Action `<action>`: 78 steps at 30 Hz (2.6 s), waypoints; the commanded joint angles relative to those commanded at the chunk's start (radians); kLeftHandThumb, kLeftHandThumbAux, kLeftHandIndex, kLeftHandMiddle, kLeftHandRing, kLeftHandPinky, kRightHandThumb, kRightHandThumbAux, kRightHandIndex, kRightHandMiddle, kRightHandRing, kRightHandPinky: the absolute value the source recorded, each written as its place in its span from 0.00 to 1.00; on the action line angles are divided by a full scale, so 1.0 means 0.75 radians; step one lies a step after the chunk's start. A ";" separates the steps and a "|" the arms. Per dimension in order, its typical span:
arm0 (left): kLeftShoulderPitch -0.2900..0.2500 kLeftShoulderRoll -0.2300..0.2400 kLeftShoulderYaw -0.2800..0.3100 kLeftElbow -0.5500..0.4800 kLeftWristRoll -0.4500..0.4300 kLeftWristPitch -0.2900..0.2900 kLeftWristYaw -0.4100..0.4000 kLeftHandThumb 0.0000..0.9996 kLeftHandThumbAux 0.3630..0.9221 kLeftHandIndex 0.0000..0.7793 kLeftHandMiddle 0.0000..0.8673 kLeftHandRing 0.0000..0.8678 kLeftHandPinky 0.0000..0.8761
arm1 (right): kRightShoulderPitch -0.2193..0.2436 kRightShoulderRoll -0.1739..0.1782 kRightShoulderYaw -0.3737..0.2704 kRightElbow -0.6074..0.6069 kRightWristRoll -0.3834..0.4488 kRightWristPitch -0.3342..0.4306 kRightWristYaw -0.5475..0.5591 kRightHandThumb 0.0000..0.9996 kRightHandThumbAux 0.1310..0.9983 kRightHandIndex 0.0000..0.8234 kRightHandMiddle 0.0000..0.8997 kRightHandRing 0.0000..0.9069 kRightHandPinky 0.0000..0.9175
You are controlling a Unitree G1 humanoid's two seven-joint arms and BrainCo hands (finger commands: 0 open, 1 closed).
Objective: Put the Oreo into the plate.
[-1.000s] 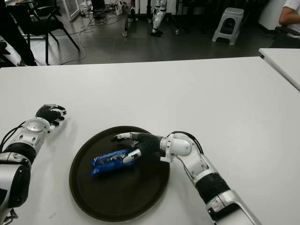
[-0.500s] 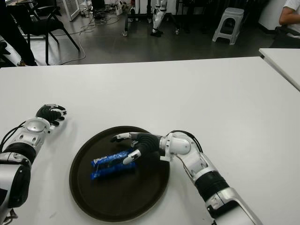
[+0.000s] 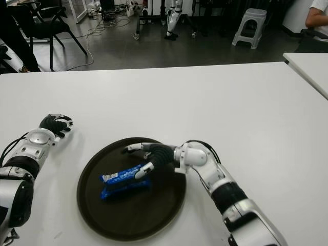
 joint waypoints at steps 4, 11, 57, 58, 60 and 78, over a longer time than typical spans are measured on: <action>-0.001 -0.001 0.002 0.000 -0.002 0.001 -0.002 0.67 0.66 0.51 0.15 0.19 0.18 | -0.009 0.003 -0.027 0.020 0.010 -0.047 -0.032 0.00 0.40 0.00 0.00 0.00 0.00; -0.002 0.000 -0.002 0.000 0.003 0.003 -0.004 0.67 0.66 0.51 0.14 0.18 0.18 | -0.028 -0.002 -0.115 0.030 0.077 -0.116 -0.058 0.00 0.39 0.00 0.00 0.00 0.00; -0.002 -0.001 0.003 0.002 -0.003 -0.001 -0.011 0.67 0.66 0.51 0.13 0.17 0.19 | -0.185 0.090 -0.535 0.281 0.262 -0.586 -0.410 0.00 0.67 0.00 0.00 0.00 0.00; -0.002 -0.001 0.003 0.002 -0.003 0.000 -0.011 0.67 0.66 0.51 0.13 0.17 0.19 | -0.204 0.085 -0.548 0.301 0.267 -0.579 -0.418 0.00 0.68 0.00 0.00 0.00 0.00; -0.003 -0.001 0.002 0.002 -0.003 0.000 -0.012 0.67 0.66 0.51 0.13 0.18 0.19 | -0.241 0.073 -0.569 0.348 0.267 -0.570 -0.442 0.00 0.68 0.00 0.00 0.00 0.00; -0.005 0.000 -0.002 0.002 0.003 0.009 -0.006 0.67 0.66 0.51 0.14 0.16 0.16 | -0.448 -0.057 -0.704 0.814 0.201 -0.394 -0.840 0.00 0.64 0.00 0.00 0.00 0.00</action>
